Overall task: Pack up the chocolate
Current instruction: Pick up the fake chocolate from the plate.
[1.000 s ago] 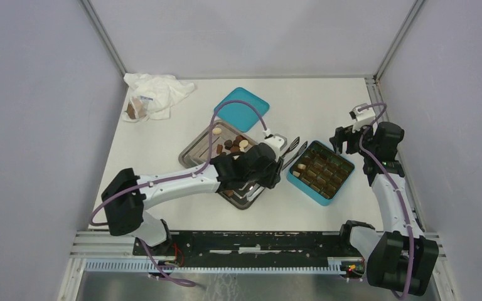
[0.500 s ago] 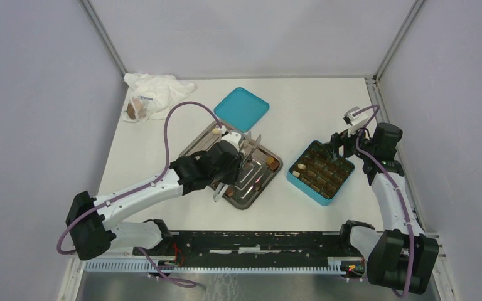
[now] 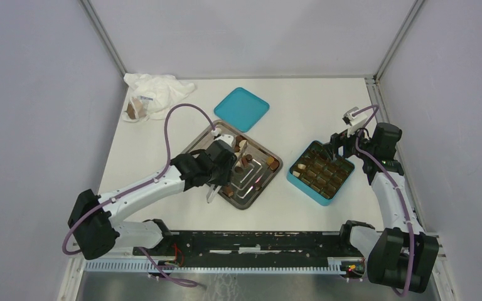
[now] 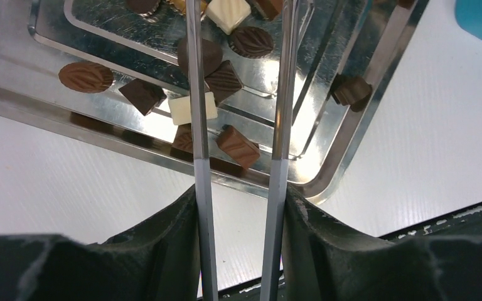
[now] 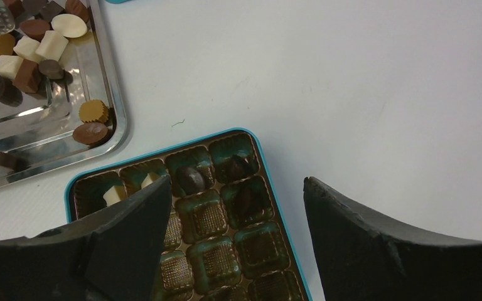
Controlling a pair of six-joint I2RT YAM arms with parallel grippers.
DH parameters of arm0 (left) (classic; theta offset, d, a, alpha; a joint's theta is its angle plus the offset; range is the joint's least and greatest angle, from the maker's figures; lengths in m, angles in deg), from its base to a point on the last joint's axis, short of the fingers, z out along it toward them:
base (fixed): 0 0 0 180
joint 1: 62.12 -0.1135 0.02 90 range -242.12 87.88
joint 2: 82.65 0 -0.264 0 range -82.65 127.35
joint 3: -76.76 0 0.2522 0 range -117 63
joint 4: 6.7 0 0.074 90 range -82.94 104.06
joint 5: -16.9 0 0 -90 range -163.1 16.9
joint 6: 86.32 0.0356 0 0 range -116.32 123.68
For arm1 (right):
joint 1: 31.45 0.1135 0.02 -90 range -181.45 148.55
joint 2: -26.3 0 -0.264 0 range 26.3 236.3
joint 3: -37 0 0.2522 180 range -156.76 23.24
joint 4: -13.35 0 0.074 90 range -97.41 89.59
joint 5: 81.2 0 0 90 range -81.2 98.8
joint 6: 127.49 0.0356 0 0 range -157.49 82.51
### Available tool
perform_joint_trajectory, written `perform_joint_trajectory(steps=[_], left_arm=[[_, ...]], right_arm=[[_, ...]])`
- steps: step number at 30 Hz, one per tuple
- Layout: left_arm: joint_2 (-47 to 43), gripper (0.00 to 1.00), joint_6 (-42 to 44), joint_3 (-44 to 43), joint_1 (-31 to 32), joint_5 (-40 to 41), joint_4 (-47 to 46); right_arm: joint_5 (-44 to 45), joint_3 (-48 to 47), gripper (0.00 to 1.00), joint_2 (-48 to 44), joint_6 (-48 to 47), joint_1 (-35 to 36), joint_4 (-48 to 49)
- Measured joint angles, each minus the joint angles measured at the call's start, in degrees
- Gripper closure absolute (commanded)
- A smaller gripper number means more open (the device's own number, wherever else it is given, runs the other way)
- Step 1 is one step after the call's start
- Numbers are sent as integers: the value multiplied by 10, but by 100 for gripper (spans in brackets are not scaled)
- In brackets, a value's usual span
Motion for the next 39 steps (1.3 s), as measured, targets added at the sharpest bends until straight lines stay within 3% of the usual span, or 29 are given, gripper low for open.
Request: perform_joint_trajectory(steps=[18,32,39], left_arm=[[81,50,1,0,-32,-50,-28],[109,62,2,-15,-39,-56,-35],[115,62,12,-30,-39,-56,-34]], right_arm=[[-1,0,18,0,-2,0,-2],[-1,0,18,0,-4,0,-7],[-1,0,18,0,-4,0,-7]])
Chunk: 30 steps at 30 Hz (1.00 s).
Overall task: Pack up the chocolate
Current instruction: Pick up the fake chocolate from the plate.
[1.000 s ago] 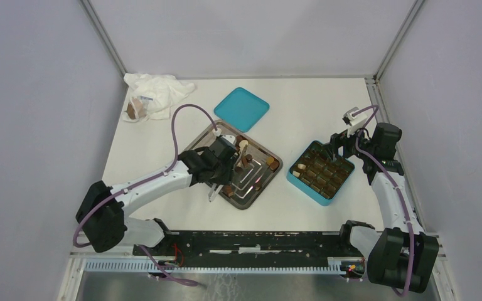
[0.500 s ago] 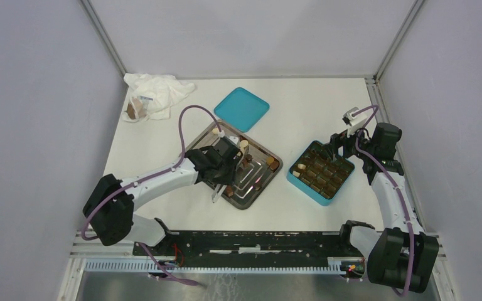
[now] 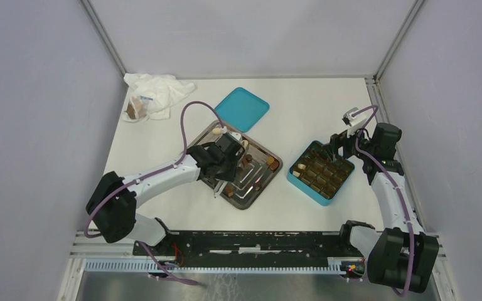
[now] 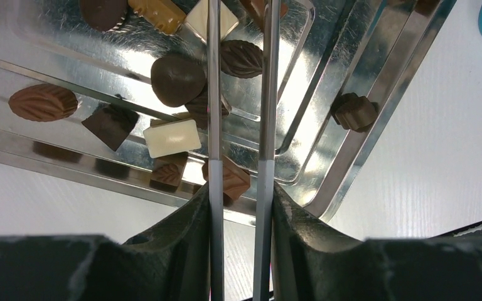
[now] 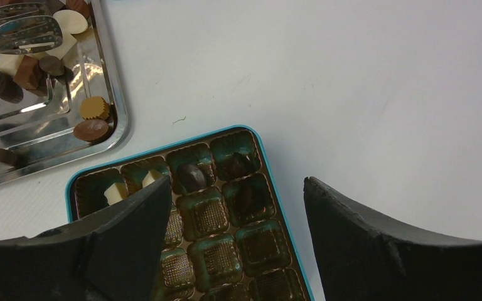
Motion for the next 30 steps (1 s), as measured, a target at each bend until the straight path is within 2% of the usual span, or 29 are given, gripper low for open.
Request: perform_joint_trajectory(steps=[12,30], left_arm=[[26,56,9,-16,-4,0,4],[23,59,9,-26,-4,1,26]], right_arm=[[0,0,17,0,0,0,0],[-1,0,17,0,0,0,-4]])
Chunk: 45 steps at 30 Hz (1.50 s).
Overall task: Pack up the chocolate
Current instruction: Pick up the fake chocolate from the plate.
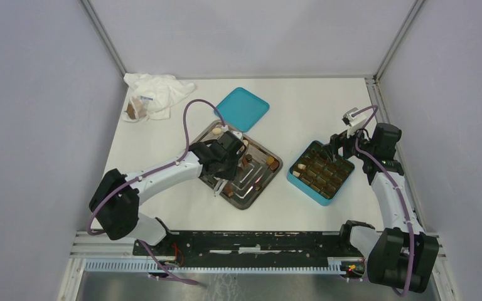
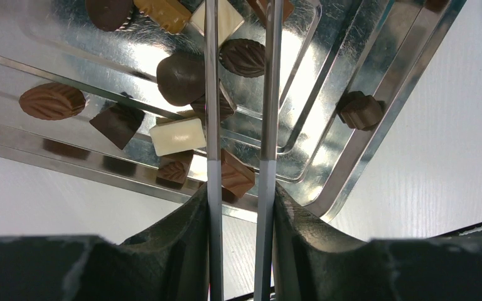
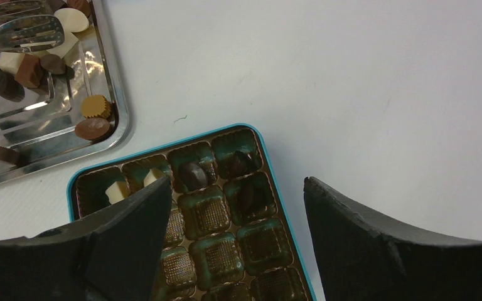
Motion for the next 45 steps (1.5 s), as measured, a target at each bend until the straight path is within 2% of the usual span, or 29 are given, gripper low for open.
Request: perform_joint_trajectory(steps=[28,34,38,45], left_arm=[[30,59,10,-19,0,0,9],[37,77,15,-23,0,0,9],[37,95,16,-24,0,0,9],[26,98,16,-24,0,2,10]], right_arm=[[0,0,17,0,0,0,0],[0,0,17,0,0,0,0],[0,0,17,0,0,0,0],[0,0,17,0,0,0,0]])
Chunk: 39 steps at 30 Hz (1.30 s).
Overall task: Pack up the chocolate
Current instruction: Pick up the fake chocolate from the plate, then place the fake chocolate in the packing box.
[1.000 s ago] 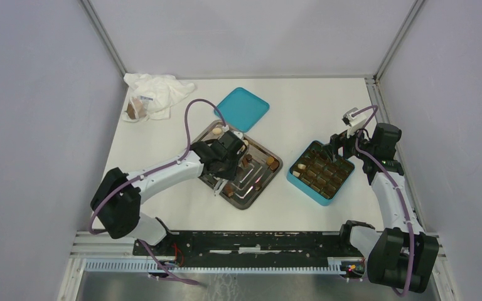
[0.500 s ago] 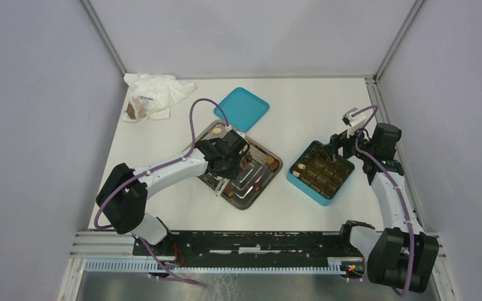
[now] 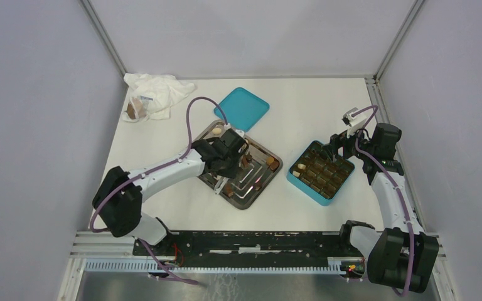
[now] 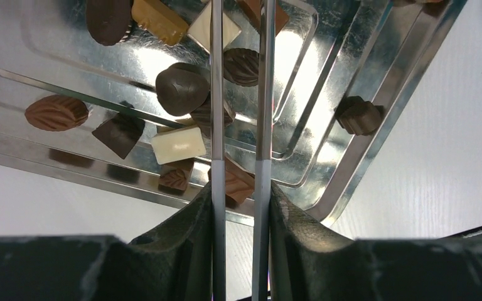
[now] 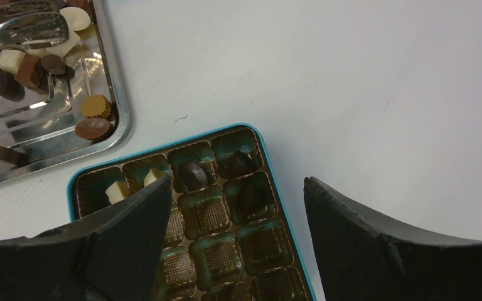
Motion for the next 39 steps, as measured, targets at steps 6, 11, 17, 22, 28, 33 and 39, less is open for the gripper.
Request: perform_joint_trajectory(steps=[6,11,17,22,28,33,39], left_arm=[[-57,98,0,1,0,1,-2],[-92,98,1,10,0,0,-7],[-130,98,1,40,0,-2,-11],[-161,98,10,59,0,-5,-21],[-185,98,16,92,0,-26,-39],[-190,98,16,98,0,-44,-46],[-197,98,17,99,0,-62,-55]], right_arm=[[-1,0,17,0,0,0,0],[-4,-1,17,0,-8,0,-5],[-1,-14,16,2,-41,0,-32],[21,-53,16,36,-88,0,-80],[72,-87,21,108,-149,-10,-138],[110,-87,30,142,-179,-25,-165],[128,-96,45,192,-210,-26,-193]])
